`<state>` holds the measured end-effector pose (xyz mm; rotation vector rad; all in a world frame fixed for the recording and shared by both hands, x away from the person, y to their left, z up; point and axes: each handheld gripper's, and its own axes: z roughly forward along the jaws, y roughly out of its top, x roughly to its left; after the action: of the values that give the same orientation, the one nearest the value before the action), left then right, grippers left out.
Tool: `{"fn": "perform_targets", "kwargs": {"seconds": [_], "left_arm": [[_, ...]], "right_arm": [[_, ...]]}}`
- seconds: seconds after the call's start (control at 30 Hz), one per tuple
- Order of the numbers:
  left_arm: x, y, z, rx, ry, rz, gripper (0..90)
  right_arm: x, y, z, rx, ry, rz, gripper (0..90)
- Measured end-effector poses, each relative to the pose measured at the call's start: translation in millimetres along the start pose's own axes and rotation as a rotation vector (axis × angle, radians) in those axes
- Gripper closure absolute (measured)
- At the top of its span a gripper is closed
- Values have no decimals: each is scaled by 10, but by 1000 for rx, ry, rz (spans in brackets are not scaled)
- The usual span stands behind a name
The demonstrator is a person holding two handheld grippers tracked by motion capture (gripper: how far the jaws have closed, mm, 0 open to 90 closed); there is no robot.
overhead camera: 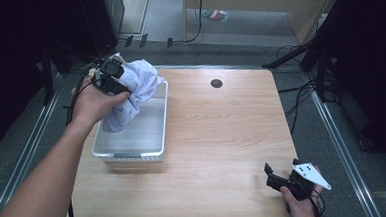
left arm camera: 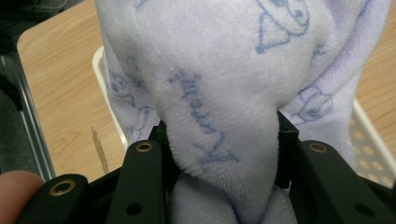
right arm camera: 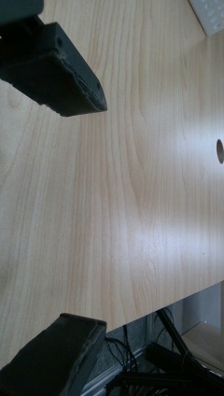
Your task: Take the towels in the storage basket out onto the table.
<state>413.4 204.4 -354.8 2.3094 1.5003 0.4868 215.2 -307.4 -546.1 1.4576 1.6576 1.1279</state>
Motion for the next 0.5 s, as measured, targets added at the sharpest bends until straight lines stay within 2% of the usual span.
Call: {"fn": "perform_targets", "kwargs": {"seconds": [0.3,0.5], "left_arm": [[-183,182,-104,-18,3,49,597],[-331,279,-125,-31,-10,58,595]], "right_arm": [[-1,1,1,1,3,0,0],[-1,1,1,0,5,3,0]]}}
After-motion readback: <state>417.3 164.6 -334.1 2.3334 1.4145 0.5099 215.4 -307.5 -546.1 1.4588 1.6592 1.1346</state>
